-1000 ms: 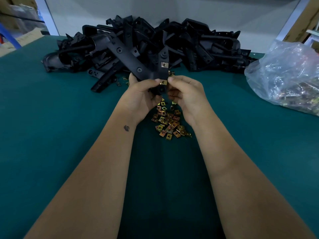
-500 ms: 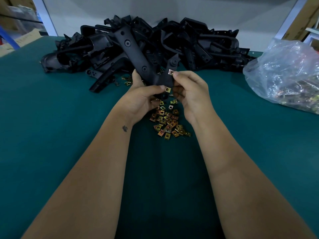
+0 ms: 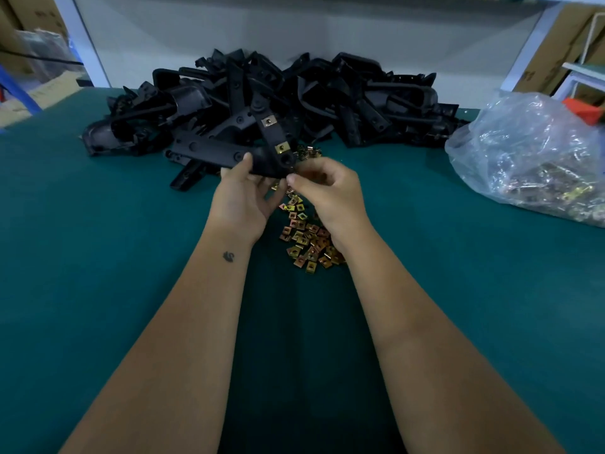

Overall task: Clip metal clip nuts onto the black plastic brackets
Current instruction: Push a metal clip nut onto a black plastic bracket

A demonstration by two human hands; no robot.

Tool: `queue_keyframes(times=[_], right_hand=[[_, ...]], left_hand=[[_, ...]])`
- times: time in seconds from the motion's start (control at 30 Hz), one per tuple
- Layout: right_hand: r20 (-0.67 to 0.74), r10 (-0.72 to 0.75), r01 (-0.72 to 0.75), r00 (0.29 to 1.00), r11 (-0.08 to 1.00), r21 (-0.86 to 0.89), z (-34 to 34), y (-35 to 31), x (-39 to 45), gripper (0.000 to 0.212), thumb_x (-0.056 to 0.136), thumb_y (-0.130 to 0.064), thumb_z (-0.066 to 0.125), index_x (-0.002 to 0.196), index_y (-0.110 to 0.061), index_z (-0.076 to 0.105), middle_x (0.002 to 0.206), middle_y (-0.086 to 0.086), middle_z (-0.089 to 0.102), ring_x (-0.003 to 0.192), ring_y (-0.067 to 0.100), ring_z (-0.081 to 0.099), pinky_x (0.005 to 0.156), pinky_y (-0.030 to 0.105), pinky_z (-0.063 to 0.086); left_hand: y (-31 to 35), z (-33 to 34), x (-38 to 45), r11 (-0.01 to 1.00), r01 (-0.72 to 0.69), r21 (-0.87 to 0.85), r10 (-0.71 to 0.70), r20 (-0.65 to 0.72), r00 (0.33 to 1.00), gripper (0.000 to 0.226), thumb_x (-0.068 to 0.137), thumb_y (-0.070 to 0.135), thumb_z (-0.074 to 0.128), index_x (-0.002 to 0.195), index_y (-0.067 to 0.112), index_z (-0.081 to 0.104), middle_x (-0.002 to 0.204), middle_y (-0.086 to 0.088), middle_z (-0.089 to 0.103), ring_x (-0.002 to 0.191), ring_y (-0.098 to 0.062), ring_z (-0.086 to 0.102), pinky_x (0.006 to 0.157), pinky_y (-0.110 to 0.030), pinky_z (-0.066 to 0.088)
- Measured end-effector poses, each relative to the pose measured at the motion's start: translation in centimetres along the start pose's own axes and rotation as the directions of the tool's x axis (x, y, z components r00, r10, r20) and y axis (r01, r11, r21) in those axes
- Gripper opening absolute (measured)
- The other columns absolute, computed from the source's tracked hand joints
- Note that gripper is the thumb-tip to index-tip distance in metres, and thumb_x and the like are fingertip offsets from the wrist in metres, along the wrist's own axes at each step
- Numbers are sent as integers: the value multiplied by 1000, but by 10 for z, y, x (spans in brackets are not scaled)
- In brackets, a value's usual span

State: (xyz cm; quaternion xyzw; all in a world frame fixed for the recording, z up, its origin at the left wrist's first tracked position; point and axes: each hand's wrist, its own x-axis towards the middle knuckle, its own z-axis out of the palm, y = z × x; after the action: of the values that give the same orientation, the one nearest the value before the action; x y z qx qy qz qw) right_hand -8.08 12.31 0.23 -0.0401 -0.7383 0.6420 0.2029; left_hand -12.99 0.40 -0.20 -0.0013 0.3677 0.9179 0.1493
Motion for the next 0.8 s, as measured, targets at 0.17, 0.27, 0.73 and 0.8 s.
queue_keyframes(times=[0.17, 0.27, 0.73, 0.8], right_hand=[[-174, 68, -33, 982, 979, 200, -1, -8, -9, 14, 88, -12, 70, 82, -25, 69, 78, -5, 65, 68, 7, 60, 64, 18, 48], [-237, 158, -62, 959, 928, 367, -6, -14, -15, 16, 91, -11, 66, 83, -24, 69, 80, 0, 65, 65, 11, 60, 65, 24, 50], [-453, 206, 89, 867, 831, 549, -86, -28, -60, 16, 88, 7, 59, 90, -7, 66, 84, 10, 66, 71, 17, 59, 67, 29, 49], [-503, 209, 127, 839, 822, 555, -108, -32, -70, 16, 88, 7, 58, 91, -7, 64, 77, 7, 65, 60, 12, 55, 59, 24, 47]], left_hand=[[-9, 5, -6, 969, -140, 203, 155, -61, 986, 13, 99, 12, 59, 99, 22, 50, 95, 0, 68, 88, -17, 65, 72, -30, 56], [-18, 17, -14, 962, -185, 200, 202, -69, 977, 18, 93, 8, 67, 97, 21, 55, 88, 5, 70, 78, -12, 67, 73, -30, 55], [-97, 105, -70, 961, -91, 263, 77, 61, 995, 13, 92, 5, 66, 102, 11, 61, 82, -5, 71, 67, -15, 67, 69, -30, 57], [-111, 123, -79, 952, -88, 293, 59, 105, 993, 10, 94, 7, 65, 101, 12, 61, 73, 1, 71, 62, -11, 66, 65, -28, 55]])
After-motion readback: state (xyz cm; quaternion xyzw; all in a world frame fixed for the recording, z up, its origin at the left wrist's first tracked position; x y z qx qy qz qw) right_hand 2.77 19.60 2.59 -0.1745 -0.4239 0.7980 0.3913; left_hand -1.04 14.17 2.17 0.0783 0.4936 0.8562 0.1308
